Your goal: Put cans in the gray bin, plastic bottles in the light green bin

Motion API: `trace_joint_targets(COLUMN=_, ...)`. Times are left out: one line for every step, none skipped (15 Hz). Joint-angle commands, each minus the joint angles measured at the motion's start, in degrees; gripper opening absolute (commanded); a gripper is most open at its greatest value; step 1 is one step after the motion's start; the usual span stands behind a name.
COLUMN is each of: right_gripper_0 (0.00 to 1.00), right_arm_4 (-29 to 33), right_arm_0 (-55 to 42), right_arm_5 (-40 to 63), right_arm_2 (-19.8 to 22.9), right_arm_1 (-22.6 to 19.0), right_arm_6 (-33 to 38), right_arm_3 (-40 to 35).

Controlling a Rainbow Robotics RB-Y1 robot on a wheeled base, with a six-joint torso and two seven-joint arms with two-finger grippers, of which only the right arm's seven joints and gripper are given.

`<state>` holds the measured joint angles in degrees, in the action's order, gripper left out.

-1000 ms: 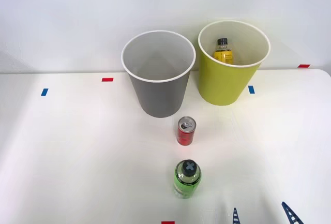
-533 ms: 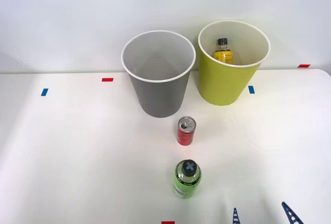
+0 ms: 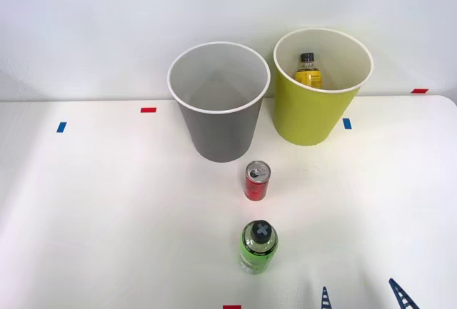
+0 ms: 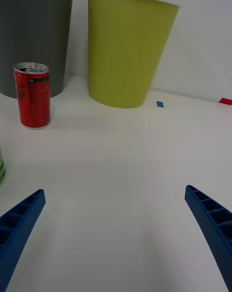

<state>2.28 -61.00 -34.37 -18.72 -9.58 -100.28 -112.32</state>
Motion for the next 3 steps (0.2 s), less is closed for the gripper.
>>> trace_joint_targets(right_gripper_0=1.0, right_arm_4=0.0, right_arm_0=0.0, right_arm_5=0.0, right_arm_2=0.0, right_arm_1=0.0, right_arm_6=0.0, right_arm_3=0.0)
trace_joint_targets(right_gripper_0=1.0, right_arm_4=0.0, right_arm_0=0.0, right_arm_5=0.0, right_arm_2=0.0, right_arm_1=0.0, right_arm_6=0.0, right_arm_3=0.0)
trace_joint_targets(right_gripper_0=1.0, right_arm_4=0.0, right_arm_0=0.0, right_arm_5=0.0, right_arm_2=0.0, right_arm_1=0.0, right_arm_6=0.0, right_arm_3=0.0)
